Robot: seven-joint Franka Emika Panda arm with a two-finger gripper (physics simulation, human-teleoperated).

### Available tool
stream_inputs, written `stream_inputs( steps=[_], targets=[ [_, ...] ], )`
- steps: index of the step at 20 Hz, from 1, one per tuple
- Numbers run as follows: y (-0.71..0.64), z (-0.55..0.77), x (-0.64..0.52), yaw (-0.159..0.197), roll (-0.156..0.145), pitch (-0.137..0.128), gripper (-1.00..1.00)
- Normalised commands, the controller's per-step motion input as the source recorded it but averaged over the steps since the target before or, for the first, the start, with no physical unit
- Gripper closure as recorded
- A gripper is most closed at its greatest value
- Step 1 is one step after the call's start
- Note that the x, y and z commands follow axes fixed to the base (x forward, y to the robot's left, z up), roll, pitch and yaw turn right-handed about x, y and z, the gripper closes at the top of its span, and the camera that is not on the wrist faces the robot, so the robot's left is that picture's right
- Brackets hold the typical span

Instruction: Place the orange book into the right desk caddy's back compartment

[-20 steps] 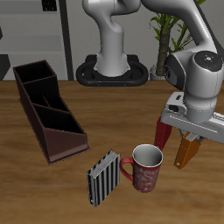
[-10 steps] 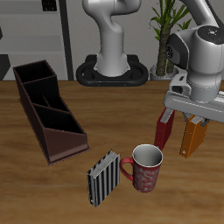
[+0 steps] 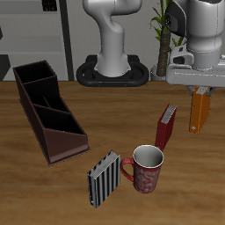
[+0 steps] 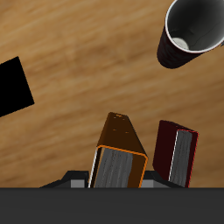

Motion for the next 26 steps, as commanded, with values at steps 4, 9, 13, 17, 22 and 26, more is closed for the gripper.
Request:
stream_inputs(
  steps=[4, 9, 13, 17, 22, 26],
  targets=[
    [-0.17, 0.47, -0.29, 0.053, 0.039, 0.003, 1.00],
    [-0.23, 0.45, -0.42, 0.098, 0.016, -0.025, 1.00],
    [-0.29, 0.29, -0.32, 0.106, -0.017, -0.028, 1.00],
    [-0.41, 0.19, -0.24, 0.100, -0.010, -0.005, 1.00],
    [-0.50, 0.19, -0.22, 0.108, -0.046, -0.026, 1.00],
    [-0.36, 0.12, -0.18, 0.070, -0.024, -0.023, 1.00]
  ],
)
